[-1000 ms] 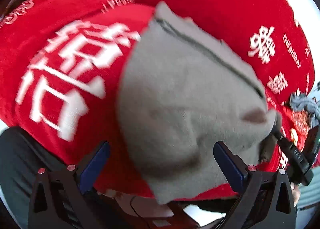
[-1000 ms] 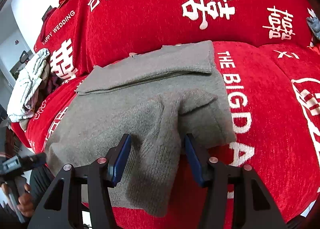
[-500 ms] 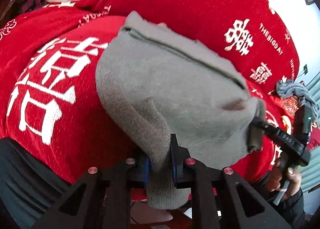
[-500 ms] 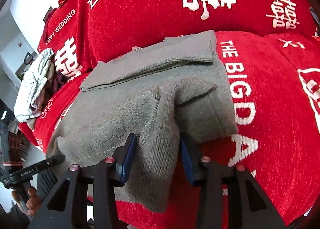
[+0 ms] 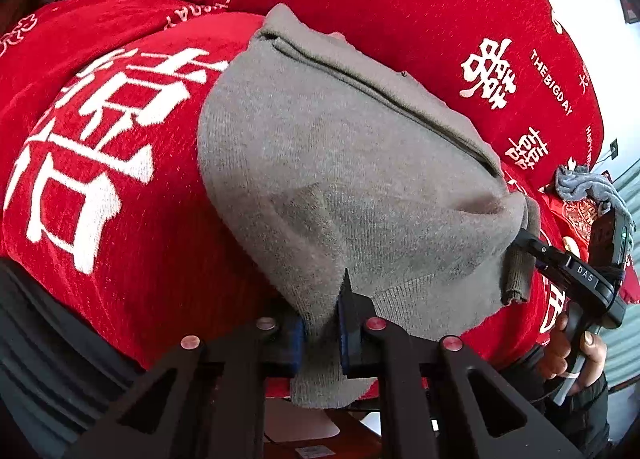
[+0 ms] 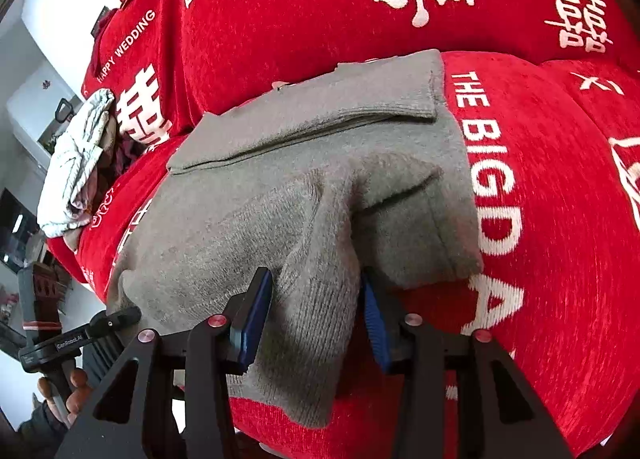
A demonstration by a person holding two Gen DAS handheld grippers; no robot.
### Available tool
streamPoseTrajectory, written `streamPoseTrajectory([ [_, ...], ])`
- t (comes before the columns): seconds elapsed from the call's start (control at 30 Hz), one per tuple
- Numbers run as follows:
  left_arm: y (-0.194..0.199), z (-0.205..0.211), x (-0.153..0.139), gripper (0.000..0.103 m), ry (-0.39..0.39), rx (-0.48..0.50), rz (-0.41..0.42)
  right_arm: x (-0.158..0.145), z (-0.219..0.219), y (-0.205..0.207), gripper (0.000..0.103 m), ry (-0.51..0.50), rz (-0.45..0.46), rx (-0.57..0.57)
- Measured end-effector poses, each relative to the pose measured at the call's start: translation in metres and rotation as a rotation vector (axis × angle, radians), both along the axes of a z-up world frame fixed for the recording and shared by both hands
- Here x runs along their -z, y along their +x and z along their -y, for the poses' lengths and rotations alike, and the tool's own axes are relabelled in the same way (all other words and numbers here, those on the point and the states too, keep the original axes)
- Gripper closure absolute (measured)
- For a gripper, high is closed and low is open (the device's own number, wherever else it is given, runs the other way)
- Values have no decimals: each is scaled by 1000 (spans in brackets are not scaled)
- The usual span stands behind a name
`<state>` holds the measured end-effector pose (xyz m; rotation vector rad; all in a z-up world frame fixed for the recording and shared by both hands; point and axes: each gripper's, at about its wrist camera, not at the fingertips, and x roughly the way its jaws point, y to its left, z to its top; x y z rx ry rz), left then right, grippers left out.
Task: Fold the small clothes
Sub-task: 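Fold the lifted hem over toward the collar with both grippers, then lay the folded hem down and hold it with both grippers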
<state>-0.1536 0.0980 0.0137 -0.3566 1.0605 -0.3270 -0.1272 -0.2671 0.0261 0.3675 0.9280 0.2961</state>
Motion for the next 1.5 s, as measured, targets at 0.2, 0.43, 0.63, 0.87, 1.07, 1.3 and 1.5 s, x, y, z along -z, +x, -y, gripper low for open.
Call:
streamPoseTrajectory([
  [0.2, -2, -12, -43, 90, -49, -27, 135, -23, -14, -36, 92, 2, 93, -125],
  [0.43, 27, -14, -74, 90, -28, -40, 213, -18, -5, -58, 88, 17, 115, -46],
  [0.63, 41, -10, -36, 90, 58, -25, 124, 7, 15, -44, 60, 100, 28, 2],
  [0.87, 40, -10, -32, 89, 51, -20, 120, -8, 23, -31, 33, 126, 85, 14],
  [1.07, 37, -14, -39, 90, 32, -27, 135, 4, -3, -19, 93, 34, 13, -78],
  [1.3, 46, -25, -85, 90, -44, -76, 239, -49, 30, -30, 93, 208, 185, 20],
  [1.5, 72, -6, -108, 90, 27, -60, 276, -82, 29, -10, 93, 166, 232, 48],
])
